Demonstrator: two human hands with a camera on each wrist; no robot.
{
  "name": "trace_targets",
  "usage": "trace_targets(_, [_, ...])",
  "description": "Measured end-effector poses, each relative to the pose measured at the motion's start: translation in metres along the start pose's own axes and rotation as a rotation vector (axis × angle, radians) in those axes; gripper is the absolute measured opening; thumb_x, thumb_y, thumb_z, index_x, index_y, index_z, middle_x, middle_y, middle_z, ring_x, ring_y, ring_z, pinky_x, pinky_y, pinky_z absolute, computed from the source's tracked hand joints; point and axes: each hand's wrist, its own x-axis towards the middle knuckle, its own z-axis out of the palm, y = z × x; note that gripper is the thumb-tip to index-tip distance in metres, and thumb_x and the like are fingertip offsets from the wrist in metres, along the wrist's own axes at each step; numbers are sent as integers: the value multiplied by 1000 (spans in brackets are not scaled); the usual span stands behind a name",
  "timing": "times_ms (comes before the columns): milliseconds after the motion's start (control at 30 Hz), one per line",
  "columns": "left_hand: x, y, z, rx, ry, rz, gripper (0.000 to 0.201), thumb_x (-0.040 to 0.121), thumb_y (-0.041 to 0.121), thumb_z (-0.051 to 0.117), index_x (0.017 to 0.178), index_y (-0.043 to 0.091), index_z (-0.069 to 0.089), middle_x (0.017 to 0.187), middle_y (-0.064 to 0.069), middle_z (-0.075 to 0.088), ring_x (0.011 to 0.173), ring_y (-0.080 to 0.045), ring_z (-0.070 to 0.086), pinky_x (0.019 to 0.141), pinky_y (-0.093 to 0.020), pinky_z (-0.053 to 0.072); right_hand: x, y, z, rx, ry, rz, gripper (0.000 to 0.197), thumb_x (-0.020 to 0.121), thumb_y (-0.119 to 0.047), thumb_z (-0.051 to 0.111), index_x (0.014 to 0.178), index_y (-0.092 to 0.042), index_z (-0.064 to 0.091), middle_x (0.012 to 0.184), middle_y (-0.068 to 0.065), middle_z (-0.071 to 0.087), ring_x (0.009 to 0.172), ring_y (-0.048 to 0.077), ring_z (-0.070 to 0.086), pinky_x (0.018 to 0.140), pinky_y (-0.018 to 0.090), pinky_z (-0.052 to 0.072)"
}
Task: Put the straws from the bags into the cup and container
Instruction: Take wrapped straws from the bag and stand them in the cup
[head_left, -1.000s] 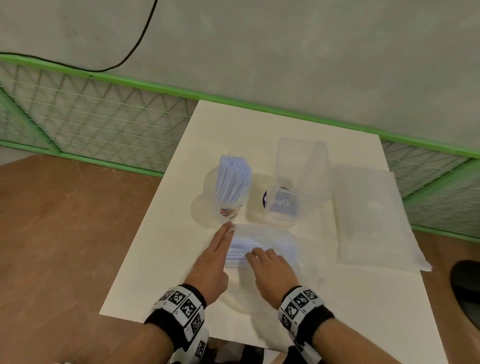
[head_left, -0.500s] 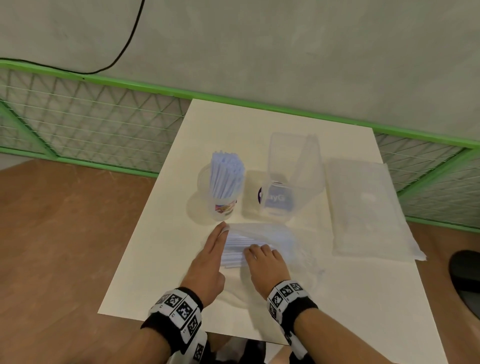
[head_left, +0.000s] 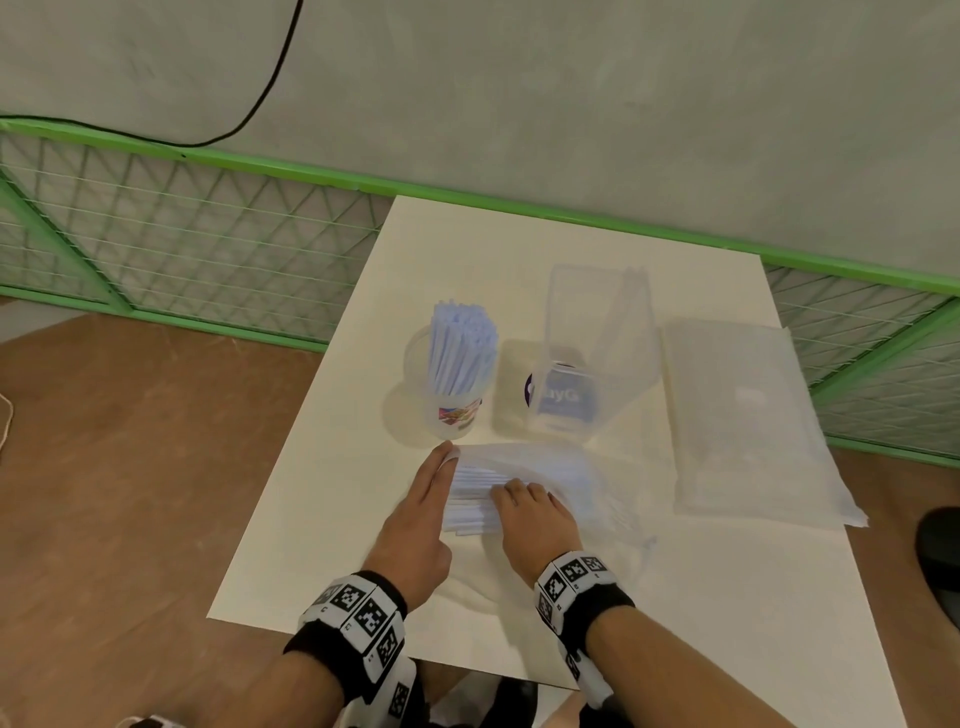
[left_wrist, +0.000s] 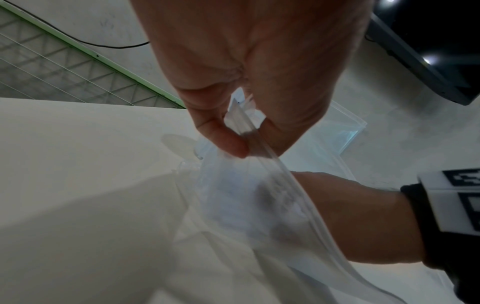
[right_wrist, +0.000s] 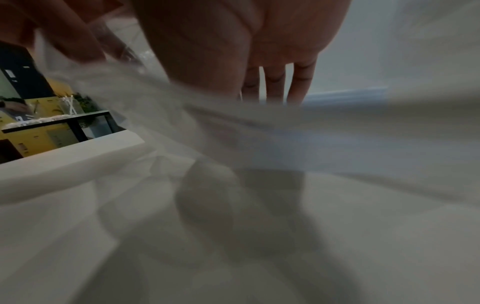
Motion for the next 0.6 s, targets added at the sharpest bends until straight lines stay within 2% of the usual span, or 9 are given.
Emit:
trace_targets(100, [1, -1, 0, 5, -2, -1, 105, 70, -17, 48, 155, 30, 9, 156, 33, -10, 119, -10, 50, 79, -20, 50, 0, -2, 1, -8, -5, -6, 53, 95, -8, 46, 145, -17, 33, 147, 2, 40, 132, 24, 39, 109, 32, 32])
trace_targets(267, [1, -2, 0, 10, 2, 7, 105, 69, -17, 47, 156, 29, 9, 157, 31, -9, 128, -8, 44, 86, -24, 52, 2, -4, -1, -12, -14, -9, 47, 95, -8, 46, 141, -16, 37, 147, 3, 39, 132, 24, 39, 109, 33, 33])
trace_targets(433, [1, -3, 0, 6, 9, 17, 106, 67, -19, 46, 155, 28, 11, 157, 32, -8, 128, -9, 44, 87, -31, 53, 3, -4, -3, -31, -44, -11, 41, 96, -8, 44, 136, -15, 43, 148, 5, 38, 131, 26, 40, 108, 34, 34])
trace_targets(600, [-1, -1, -1, -7, 13, 15, 105, 68, -19, 48, 155, 28, 12, 158, 30, -7, 129, -11, 44, 91, -30, 52, 6, -4, -4, -42, -76, 2, 40, 93, -8, 49, 132, -15, 47, 140, 5, 46, 129, 25, 42, 106, 34, 37])
